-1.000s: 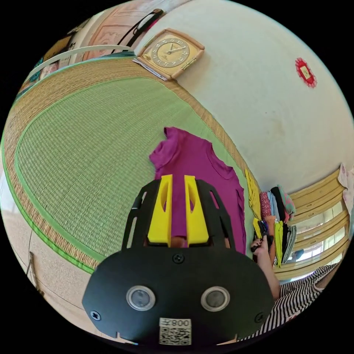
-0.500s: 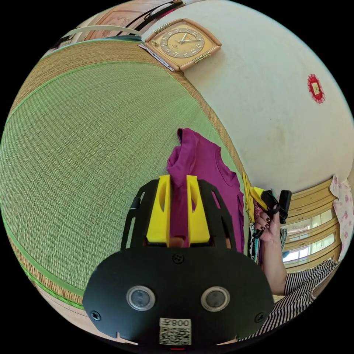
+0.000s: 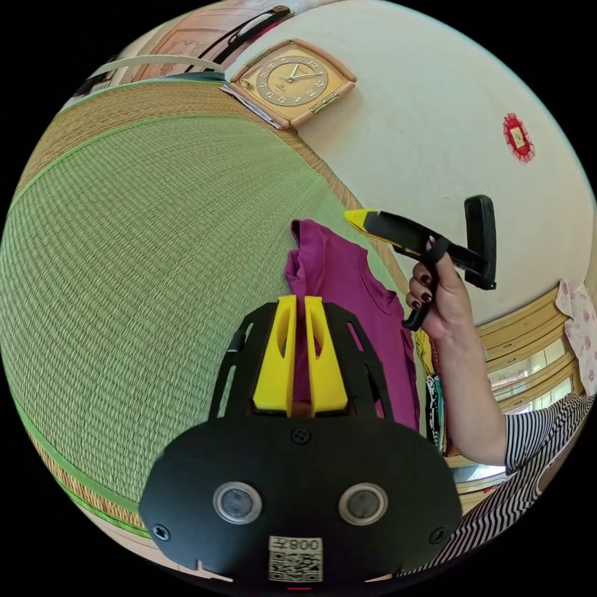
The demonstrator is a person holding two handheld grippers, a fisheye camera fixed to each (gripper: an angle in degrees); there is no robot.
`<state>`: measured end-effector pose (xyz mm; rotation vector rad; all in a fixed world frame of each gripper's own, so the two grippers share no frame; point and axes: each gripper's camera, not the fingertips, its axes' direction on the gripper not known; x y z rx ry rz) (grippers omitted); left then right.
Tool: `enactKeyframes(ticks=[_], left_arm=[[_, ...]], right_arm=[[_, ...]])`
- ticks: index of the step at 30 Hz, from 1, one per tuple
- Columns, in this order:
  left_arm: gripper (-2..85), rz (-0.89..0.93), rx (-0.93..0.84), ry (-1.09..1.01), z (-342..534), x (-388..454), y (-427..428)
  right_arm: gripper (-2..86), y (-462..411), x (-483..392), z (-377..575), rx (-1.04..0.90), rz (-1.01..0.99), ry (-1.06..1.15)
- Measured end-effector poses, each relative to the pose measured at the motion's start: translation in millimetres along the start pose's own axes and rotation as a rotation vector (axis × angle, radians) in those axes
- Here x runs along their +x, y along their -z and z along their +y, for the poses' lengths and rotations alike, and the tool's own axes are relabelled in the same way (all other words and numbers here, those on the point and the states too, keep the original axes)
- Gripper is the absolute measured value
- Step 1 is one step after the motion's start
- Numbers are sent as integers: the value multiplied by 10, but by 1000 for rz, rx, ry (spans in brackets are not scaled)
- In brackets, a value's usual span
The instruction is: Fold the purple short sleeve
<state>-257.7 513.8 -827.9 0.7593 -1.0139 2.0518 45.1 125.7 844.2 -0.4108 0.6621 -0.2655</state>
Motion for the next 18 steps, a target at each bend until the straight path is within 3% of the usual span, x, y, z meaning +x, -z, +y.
enactKeyframes(ticks=[5, 18], left_arm=[[26, -4, -10, -14, 23, 45, 67], [25, -25, -34, -70, 153, 273, 102]], right_arm=[[81, -529, -285, -453, -134, 170, 41], [20, -724, -264, -827, -134, 162, 0]])
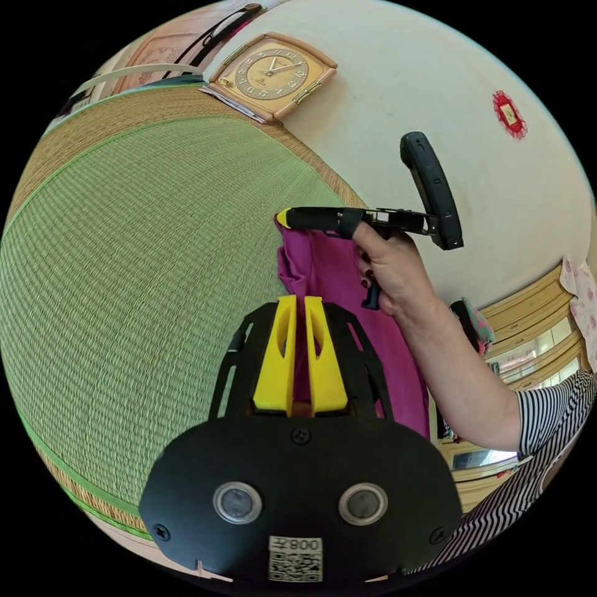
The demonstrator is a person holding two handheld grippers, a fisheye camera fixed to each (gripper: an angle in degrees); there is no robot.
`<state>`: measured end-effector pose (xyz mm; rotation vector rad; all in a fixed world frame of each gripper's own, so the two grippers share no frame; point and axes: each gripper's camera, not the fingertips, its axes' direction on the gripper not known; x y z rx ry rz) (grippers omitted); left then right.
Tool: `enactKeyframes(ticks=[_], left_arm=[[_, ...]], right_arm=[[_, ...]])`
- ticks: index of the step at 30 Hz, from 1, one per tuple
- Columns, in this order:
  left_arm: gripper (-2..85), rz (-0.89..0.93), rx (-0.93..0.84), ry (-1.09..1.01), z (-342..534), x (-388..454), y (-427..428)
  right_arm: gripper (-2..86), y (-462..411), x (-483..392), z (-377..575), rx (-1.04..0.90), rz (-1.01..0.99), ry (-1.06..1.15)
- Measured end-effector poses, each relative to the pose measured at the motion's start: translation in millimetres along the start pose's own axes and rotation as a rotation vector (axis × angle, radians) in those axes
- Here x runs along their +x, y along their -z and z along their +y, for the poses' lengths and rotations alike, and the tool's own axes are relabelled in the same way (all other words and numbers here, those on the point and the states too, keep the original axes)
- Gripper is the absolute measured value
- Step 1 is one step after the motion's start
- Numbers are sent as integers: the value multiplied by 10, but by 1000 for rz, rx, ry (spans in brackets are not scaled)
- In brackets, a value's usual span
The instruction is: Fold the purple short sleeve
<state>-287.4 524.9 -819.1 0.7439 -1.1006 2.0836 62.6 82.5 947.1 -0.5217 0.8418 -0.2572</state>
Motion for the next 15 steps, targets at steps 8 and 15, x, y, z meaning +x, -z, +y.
enactKeyframes(ticks=[8, 15], left_arm=[[25, -53, 4, -85, 107, 306, 24], [24, -128, -51, -342, 219, 912, -130]], right_arm=[[13, 256, 596, 107, 120, -259, -115], [13, 626, 1342, 606, 237, -430, -207]])
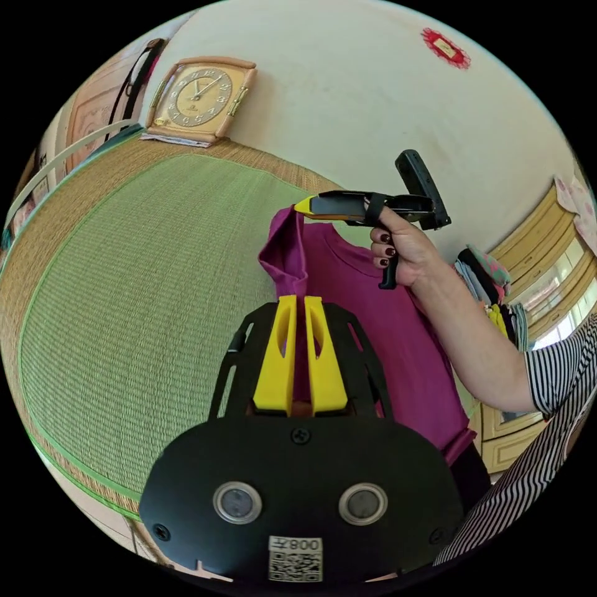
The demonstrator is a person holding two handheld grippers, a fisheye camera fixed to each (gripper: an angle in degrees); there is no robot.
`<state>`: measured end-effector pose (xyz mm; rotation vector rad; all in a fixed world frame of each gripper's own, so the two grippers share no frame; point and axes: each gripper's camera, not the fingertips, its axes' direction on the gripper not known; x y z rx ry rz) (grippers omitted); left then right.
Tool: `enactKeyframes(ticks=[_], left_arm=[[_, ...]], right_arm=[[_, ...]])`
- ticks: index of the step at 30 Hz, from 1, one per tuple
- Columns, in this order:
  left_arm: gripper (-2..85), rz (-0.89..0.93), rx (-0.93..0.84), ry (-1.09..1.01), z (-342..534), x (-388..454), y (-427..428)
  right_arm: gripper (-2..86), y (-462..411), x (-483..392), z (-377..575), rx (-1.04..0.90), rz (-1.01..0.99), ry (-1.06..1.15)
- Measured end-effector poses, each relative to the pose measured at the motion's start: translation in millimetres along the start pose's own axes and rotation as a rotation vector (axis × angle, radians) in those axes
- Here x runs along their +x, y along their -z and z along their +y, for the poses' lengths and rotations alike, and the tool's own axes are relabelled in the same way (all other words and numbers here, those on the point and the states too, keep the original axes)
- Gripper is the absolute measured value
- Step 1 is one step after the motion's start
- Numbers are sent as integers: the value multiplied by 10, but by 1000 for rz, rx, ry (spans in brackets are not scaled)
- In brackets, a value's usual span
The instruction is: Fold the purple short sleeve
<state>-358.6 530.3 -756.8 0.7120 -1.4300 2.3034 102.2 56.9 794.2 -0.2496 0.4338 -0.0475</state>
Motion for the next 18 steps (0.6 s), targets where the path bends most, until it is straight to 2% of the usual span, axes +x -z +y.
enactKeyframes(ticks=[11, 18], left_arm=[[27, -90, -200, -238, 91, 697, -519], [31, -71, -259, -270, 208, 865, -703]], right_arm=[[9, 309, 839, 571, -7, -96, -160], [3, 423, 1046, 740, 1, -34, -216]])
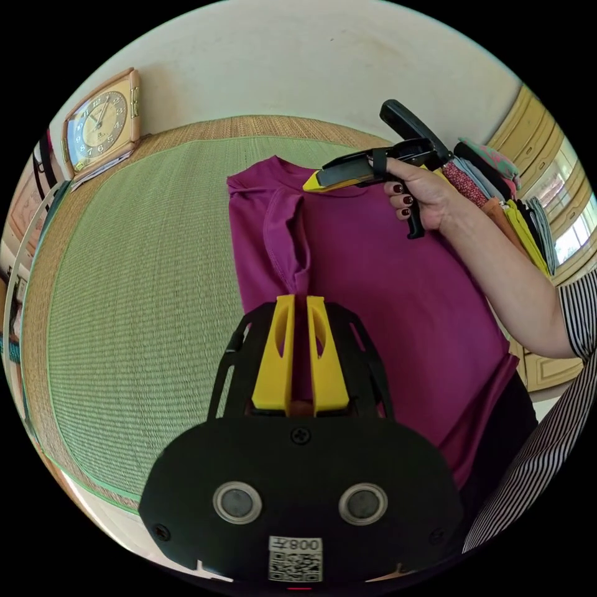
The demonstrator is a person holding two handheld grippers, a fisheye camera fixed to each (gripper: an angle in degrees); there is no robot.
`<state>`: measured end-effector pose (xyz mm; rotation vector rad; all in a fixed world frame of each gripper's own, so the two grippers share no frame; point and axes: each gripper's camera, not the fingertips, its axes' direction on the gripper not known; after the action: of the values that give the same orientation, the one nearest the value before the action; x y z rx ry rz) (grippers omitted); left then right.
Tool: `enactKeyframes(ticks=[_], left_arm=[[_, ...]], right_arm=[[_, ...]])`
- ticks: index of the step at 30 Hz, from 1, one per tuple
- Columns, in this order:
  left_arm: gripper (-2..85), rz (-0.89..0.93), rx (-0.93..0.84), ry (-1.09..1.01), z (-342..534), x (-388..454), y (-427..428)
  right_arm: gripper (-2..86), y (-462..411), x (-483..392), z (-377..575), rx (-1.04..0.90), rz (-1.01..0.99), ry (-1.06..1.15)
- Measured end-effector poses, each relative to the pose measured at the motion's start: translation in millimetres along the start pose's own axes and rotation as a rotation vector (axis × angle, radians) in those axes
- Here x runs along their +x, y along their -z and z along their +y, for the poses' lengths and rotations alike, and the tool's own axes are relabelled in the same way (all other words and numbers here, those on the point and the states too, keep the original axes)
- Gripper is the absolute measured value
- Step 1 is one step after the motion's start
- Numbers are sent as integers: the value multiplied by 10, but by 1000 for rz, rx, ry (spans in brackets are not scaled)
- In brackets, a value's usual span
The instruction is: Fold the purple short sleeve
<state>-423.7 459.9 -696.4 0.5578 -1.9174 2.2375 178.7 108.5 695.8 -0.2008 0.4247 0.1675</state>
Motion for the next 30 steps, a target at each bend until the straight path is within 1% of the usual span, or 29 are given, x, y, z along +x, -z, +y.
enactKeyframes(ticks=[3, 6, 11, 14, 17, 20, 23, 26, 30], left_arm=[[31, 24, 12, 10, 19, 33, -3], [31, 47, 65, 22, 39, 58, 34], [24, 91, 84, 39, 10, 106, -50], [17, 40, 25, 47, -12, 154, -205], [9, 29, 13, 60, -21, 160, -276], [4, -36, 20, 98, -7, 130, -281], [2, 2, 29, 130, 17, 100, -307], [1, 3, 66, 105, 51, 197, -288], [1, 4, 18, 87, 69, 271, -429]], right_arm=[[2, 97, -12, -3, 40, 29, 6], [2, 114, -123, -79, 62, -22, 61], [1, -278, -331, -311, -61, 2, 154], [1, -493, -293, -404, -105, 84, 146], [1, -593, -253, -475, -98, 60, 147], [1, -660, -260, -551, -94, 66, 162], [0, -707, -232, -591, -96, 47, 166], [0, -655, -215, -548, -63, 45, 170], [0, -711, -123, -533, -75, 13, 157]])
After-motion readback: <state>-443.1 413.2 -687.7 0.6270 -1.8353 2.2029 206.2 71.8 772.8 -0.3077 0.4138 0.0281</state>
